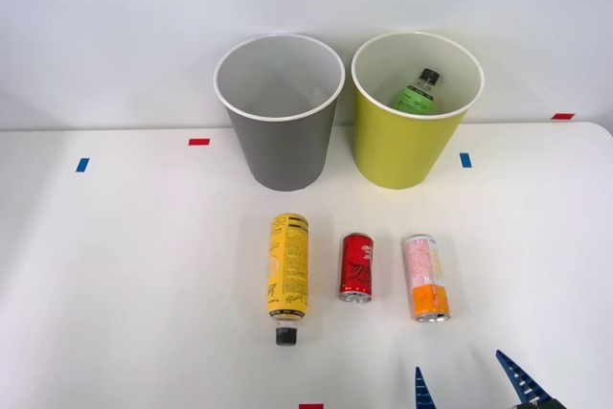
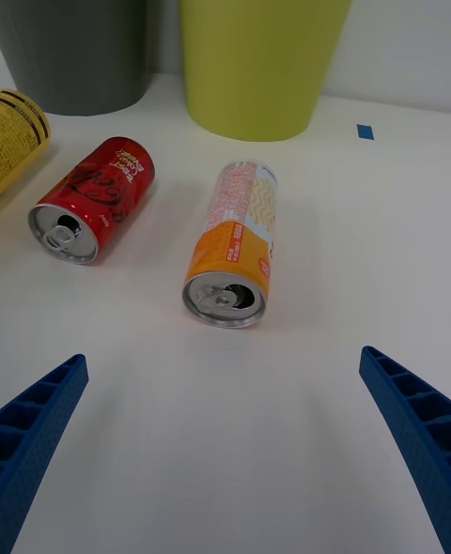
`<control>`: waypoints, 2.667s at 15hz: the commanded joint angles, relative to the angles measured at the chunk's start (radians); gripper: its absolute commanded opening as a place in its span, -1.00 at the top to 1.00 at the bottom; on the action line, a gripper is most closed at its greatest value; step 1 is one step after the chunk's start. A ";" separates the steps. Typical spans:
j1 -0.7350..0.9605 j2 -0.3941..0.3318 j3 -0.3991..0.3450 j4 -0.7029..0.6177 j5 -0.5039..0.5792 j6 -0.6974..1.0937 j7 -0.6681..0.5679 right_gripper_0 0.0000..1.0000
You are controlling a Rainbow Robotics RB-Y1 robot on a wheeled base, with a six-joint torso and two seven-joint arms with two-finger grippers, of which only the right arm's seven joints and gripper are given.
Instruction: Put cans in the gray bin, plastic bottles in the light green bin
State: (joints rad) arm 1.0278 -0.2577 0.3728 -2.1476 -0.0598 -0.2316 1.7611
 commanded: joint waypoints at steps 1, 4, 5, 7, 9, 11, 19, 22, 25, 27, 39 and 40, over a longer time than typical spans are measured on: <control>0.000 0.000 0.000 0.000 0.000 0.000 0.000 -1.00; 0.000 0.000 0.000 0.000 0.000 0.000 0.000 -1.00; 0.000 0.000 0.000 0.000 0.000 0.000 0.000 -1.00; 0.000 0.000 0.000 0.000 0.000 0.000 0.000 -1.00; 0.000 0.000 0.000 0.000 0.000 0.000 0.000 -1.00; 0.000 0.000 0.000 0.000 0.000 0.000 0.000 -1.00; 0.000 0.000 0.000 0.000 0.000 0.000 0.000 -1.00; 0.000 0.000 0.000 0.000 0.000 0.000 0.000 -1.00; 0.000 0.000 0.000 0.000 0.000 0.000 0.000 -1.00; 0.000 0.000 0.000 0.000 0.000 0.000 0.000 -1.00; 0.000 0.000 0.000 0.000 0.000 0.000 0.000 -1.00; 0.000 0.000 0.000 0.000 0.000 0.000 0.000 -1.00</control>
State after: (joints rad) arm 1.0278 -0.2577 0.3728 -2.1476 -0.0598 -0.2316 1.7610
